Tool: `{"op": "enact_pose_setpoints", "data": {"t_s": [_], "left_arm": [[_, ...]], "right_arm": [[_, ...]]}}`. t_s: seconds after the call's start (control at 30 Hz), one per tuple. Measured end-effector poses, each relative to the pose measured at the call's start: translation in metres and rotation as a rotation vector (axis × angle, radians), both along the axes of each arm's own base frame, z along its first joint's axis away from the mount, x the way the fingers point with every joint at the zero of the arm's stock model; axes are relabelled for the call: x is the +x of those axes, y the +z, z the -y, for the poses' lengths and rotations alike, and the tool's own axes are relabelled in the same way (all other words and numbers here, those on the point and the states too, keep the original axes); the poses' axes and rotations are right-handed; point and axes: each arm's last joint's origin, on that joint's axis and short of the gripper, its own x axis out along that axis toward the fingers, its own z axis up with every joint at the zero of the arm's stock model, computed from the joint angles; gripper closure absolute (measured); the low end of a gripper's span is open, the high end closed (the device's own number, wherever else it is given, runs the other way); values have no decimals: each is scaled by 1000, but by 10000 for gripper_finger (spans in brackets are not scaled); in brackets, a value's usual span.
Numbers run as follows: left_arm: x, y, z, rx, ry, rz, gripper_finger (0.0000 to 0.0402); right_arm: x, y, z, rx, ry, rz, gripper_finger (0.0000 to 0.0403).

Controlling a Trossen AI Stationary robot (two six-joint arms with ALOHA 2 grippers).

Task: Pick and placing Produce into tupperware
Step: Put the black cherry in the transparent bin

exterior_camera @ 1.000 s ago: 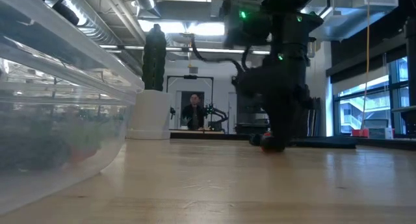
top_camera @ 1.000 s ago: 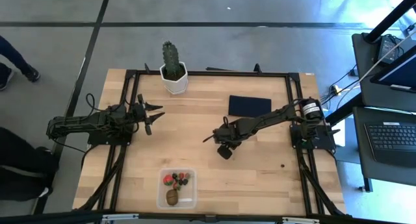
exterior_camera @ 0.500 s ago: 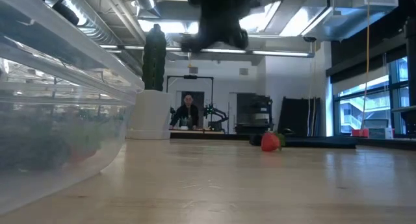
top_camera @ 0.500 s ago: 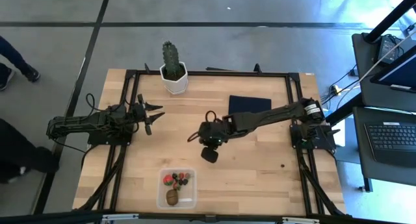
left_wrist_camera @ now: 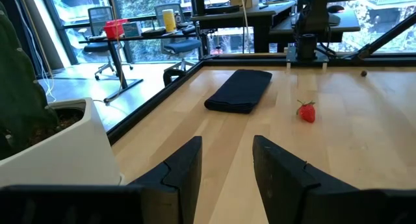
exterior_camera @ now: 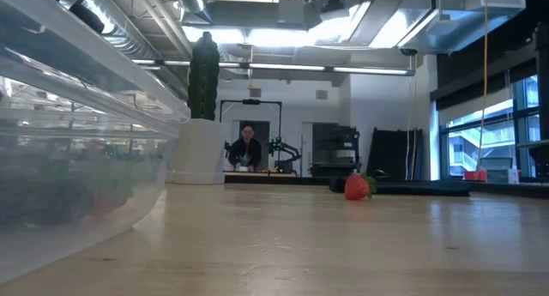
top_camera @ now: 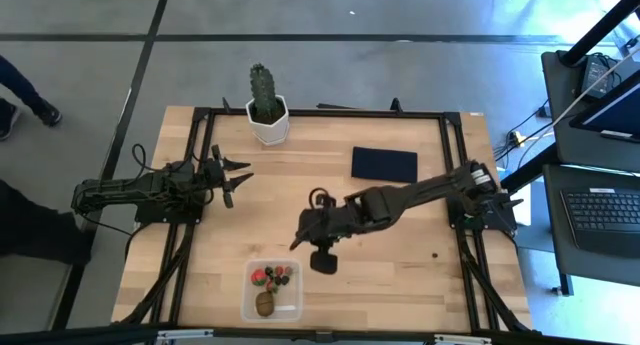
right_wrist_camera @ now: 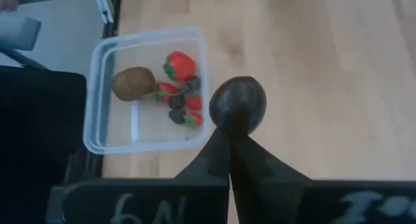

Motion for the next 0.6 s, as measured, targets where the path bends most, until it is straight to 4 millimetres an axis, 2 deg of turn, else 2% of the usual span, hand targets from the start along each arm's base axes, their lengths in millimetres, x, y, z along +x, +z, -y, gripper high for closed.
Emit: {"op": "enact_pose_setpoints", "data": {"t_s": [0.13,0.33,0.43,0.6], "left_arm": [[0,0,0,0,0,0,272],[0,0,0,-2,0,1,272],[0,0,0,-2,0,2,272],[0,0,0,-2,0,2,272]], "right_arm": [[12,-6,-19,-23,34,-56,402],[37,-18,-38,-35,62,-126,402],[51,-32,-45,6,106,-100,402],[60,-58,-52,32,141,-136,402]]}}
